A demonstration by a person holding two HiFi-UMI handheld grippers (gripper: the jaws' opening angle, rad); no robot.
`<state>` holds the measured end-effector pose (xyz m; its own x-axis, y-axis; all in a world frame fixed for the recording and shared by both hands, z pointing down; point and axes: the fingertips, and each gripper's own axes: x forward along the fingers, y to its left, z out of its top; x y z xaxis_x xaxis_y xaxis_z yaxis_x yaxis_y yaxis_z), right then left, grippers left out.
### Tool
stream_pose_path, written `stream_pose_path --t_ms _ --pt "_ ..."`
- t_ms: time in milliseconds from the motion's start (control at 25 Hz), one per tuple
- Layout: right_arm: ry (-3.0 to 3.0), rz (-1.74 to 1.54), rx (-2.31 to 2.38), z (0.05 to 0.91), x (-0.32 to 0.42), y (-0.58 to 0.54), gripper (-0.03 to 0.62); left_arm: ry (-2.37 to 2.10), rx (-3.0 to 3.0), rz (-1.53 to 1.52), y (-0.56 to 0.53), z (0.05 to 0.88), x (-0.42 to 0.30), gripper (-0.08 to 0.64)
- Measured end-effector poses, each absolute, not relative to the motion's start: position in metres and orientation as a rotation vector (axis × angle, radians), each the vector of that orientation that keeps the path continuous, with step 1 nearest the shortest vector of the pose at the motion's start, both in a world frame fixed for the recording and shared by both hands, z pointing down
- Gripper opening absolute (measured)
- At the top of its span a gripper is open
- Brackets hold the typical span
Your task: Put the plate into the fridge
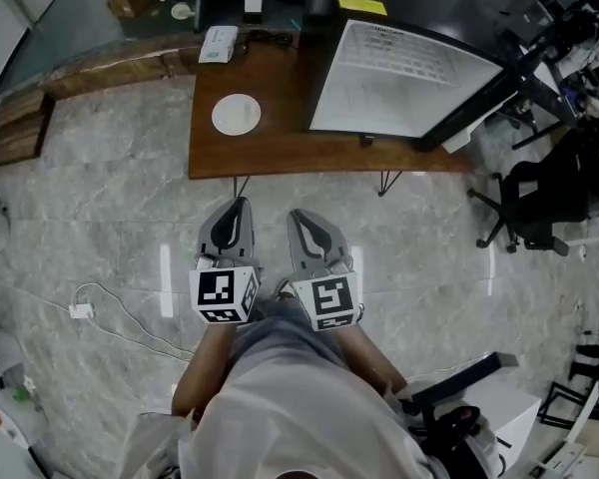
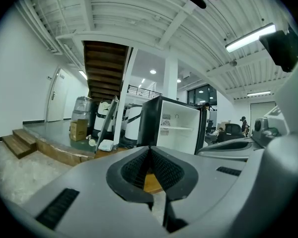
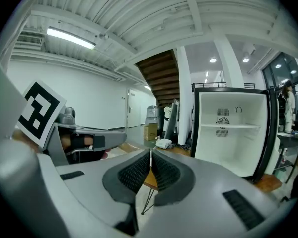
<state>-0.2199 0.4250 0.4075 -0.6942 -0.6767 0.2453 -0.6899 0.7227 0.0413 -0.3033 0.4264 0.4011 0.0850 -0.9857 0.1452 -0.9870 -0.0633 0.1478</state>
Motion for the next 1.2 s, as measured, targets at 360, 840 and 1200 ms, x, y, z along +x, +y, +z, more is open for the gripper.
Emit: stream_pose_path --t_ms 360,840,1200 --pt "-2.684 0.082 1.056 0.426 -0.268 0.307 0.018 -1.959 2.132 0.07 0.312 0.425 -0.345 0.02" --pt "-2.637 0.216 1.149 0.453 -0.489 0.099 0.018 -1.757 2.289 0.151 0.093 0.441 -0.539 0.02" --pt "-2.582 0.351 1.181 0.501 -0.541 0.022 0.018 -1.625 2.315 0.242 0.018 0.496 -0.579 0.02"
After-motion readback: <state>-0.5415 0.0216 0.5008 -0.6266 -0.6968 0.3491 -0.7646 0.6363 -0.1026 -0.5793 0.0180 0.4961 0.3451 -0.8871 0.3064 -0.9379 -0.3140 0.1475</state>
